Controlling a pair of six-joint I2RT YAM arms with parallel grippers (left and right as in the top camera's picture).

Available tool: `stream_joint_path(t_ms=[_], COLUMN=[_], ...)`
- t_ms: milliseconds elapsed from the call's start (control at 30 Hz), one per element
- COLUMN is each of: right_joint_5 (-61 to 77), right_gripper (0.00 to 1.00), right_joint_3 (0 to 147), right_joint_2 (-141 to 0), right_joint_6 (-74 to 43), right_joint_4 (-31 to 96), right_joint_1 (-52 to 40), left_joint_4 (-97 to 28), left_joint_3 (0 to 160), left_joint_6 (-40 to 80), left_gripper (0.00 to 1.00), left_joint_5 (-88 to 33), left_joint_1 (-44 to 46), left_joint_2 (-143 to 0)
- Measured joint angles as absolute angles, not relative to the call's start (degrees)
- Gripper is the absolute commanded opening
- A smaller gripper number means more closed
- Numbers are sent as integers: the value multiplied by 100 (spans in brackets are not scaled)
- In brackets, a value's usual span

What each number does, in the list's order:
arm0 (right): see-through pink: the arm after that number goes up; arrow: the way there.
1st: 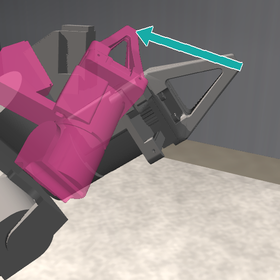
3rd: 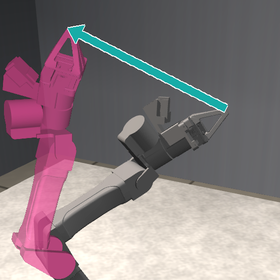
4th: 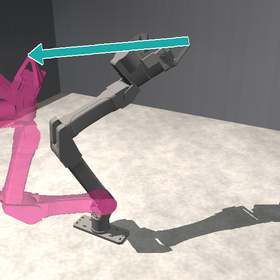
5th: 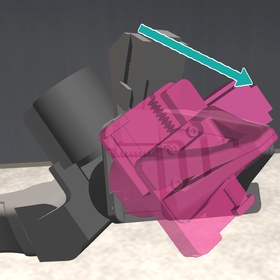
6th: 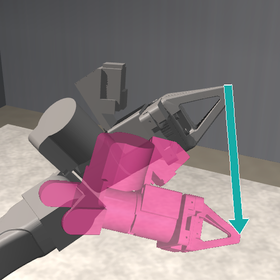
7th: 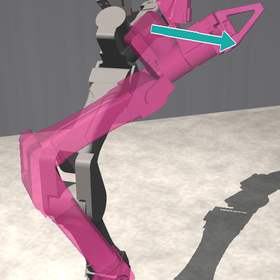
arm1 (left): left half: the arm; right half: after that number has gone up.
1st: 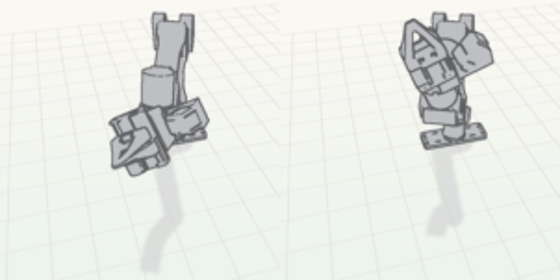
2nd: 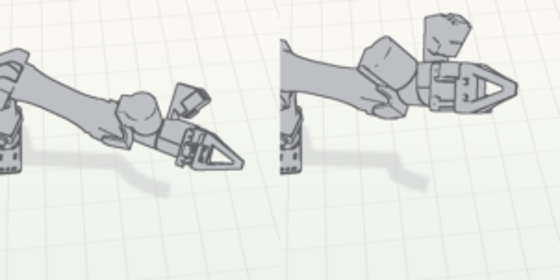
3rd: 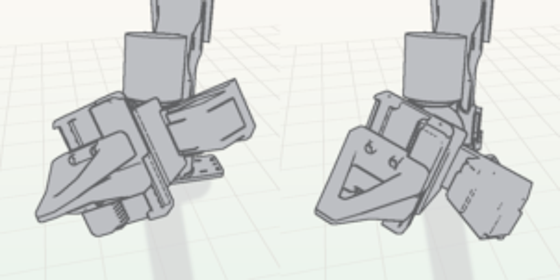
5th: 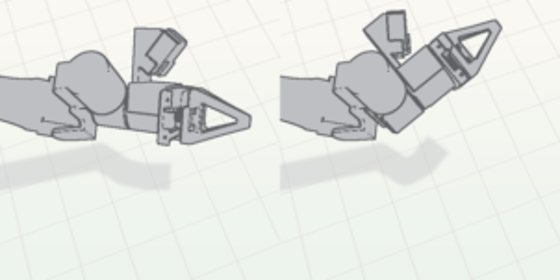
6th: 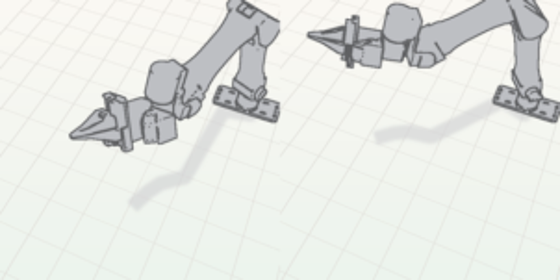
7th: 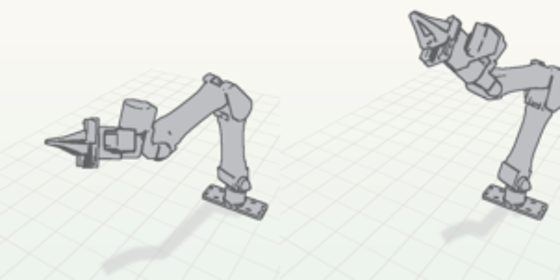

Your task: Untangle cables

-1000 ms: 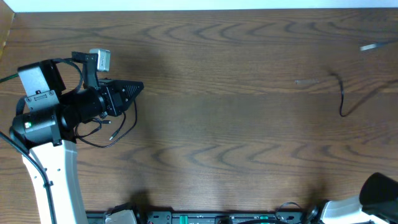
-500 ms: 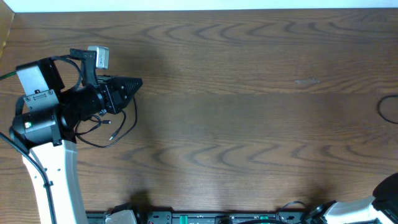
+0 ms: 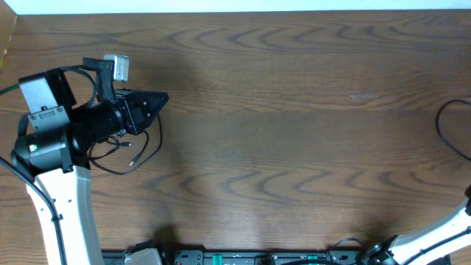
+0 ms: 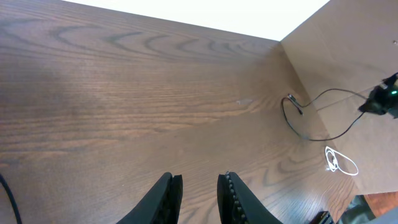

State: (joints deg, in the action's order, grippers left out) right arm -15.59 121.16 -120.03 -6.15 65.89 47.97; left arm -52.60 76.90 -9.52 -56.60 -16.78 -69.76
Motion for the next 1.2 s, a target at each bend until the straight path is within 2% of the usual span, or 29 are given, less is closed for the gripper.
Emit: stream_joint_path(t_ms=[267, 433, 600, 633, 667, 700, 1200], right_joint_5=[-1848, -1787, -1745, -1737, -1732, -1726, -906], right_gripper=[1, 1, 1, 21, 50, 99, 99], right_joint_3=[12116, 12097, 12097, 12097, 12097, 12097, 12097], right_joint_2=[-12615, -12735, -12735, -12735, -12735, -12735, -12728], right_joint_6=[-1352, -1535, -1597, -1597, -1636, -1621, -1592], right_joint_4=[6989, 6984, 6925, 6914, 6912, 6912, 6928], right_joint_1=[5269, 5671, 5693, 5666, 5647, 5616, 5306], left_joint_4=[-5258, -5256, -5256, -5256, -5256, -5256, -5262], left_joint_3=[7690, 7690, 7690, 7690, 7690, 7690, 7690], left_joint_6=[-952, -952, -952, -952, -952, -952, -952], left_gripper=[25, 25, 25, 25, 25, 25, 25], left_joint_5=[-5660, -5660, -5660, -5660, -5660, -5660, -5660], left_joint_1=[-1678, -1678, -1678, -1678, -1678, -1678, -1678], left_joint_2=[-6976, -6976, -6976, -6976, -6976, -6976, -6976])
